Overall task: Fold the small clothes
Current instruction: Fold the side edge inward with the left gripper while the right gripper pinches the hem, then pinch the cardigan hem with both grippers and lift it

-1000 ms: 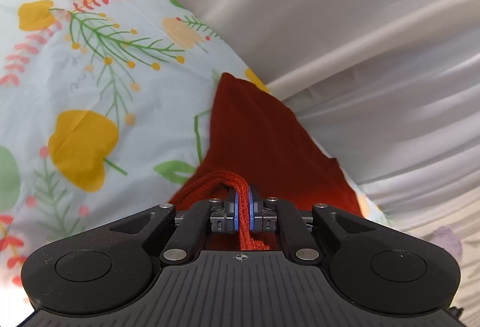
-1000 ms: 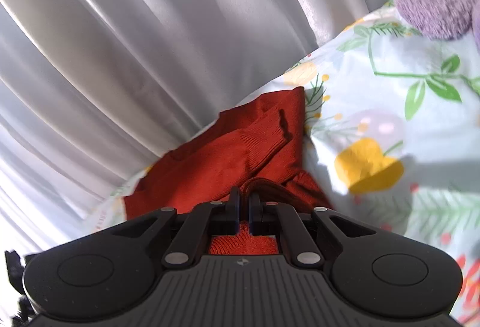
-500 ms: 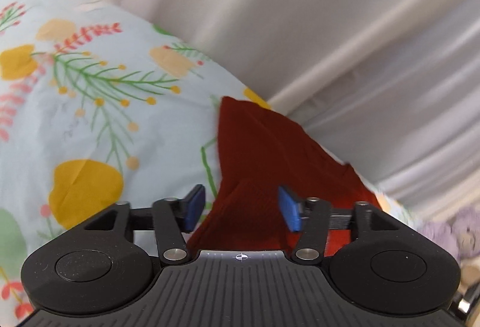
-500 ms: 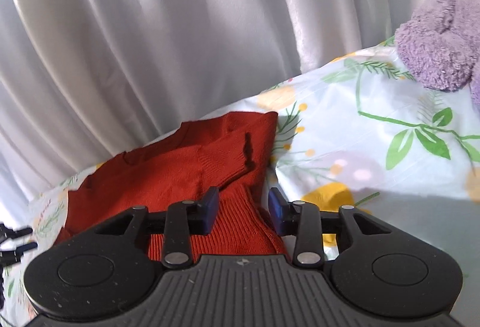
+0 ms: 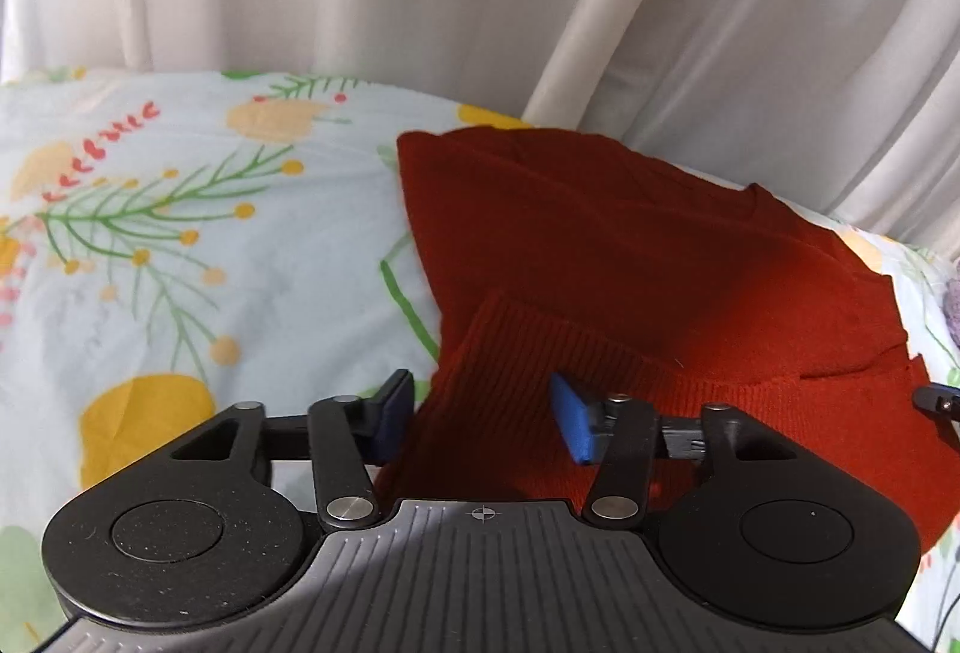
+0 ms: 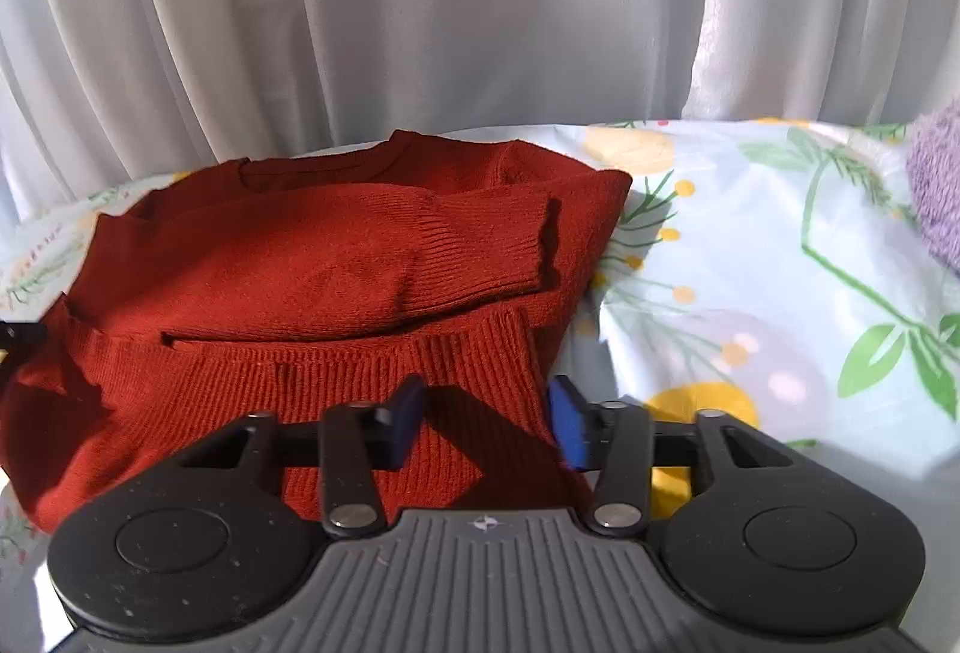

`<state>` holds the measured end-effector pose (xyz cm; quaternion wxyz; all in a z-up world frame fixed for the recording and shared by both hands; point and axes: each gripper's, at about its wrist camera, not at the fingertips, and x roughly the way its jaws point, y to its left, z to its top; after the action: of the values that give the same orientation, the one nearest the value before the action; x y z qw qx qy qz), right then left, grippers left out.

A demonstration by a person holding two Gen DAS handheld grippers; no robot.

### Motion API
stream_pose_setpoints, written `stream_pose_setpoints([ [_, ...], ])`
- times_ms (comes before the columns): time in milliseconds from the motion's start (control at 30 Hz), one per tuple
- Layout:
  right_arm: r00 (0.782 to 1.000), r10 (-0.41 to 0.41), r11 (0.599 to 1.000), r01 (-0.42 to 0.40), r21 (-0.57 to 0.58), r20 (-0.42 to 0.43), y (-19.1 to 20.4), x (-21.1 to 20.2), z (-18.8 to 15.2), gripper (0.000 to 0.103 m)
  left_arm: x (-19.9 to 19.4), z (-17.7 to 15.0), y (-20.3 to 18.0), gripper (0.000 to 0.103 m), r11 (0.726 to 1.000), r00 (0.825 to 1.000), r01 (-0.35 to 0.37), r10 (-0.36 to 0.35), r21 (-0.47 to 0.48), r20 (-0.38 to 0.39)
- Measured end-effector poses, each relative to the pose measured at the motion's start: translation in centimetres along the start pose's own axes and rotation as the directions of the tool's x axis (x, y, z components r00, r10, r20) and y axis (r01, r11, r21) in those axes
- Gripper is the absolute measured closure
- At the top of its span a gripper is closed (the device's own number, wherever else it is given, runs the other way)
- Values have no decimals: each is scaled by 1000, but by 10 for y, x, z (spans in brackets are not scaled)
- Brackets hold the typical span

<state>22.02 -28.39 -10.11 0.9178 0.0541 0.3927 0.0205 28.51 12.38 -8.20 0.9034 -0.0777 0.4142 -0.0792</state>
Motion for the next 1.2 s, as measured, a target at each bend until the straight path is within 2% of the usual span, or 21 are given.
stream_pose_setpoints([
  [100,999,-29,999,29,-44,14,4,-2,1,95,1,1,-3,70,1000,1000,-6,6,19,-1],
  [167,1000,-20,998,21,-52,18,6,-5,1,96,2,0,-5,80,1000,1000,2,-2,26,-4],
  [267,1000,10,996,-8,-89,25,12,-11,0,96,2,0,-9,81,999,1000,16,-16,40,-2],
  [467,1000,-17,995,16,-97,-10,12,0,0,91,12,5,-10,66,998,999,42,-41,41,-19],
  [633,1000,-26,993,25,-118,-13,14,5,-2,91,17,6,-14,67,998,999,38,-36,57,-40],
  [700,999,-33,991,32,-127,-7,15,4,-2,93,16,6,-14,91,998,999,18,-15,61,-37],
  [767,999,-39,990,40,-134,9,17,0,-3,96,13,7,-10,94,999,999,22,-21,34,-34],
  [867,997,-39,988,49,-147,67,22,-15,1,97,-6,14,-8,95,999,999,51,-51,2,8],
  [1000,984,-6,992,28,-120,177,22,-47,23,97,-38,41,-7,95,995,988,98,-93,-33,126],
  [1100,969,-16,995,39,-92,248,20,-56,46,98,-43,67,-7,95,996,980,68,-57,-52,193],
  [1200,957,-49,995,73,-73,287,18,-46,66,98,-27,88,-8,95,996,978,40,-21,-85,207],
])
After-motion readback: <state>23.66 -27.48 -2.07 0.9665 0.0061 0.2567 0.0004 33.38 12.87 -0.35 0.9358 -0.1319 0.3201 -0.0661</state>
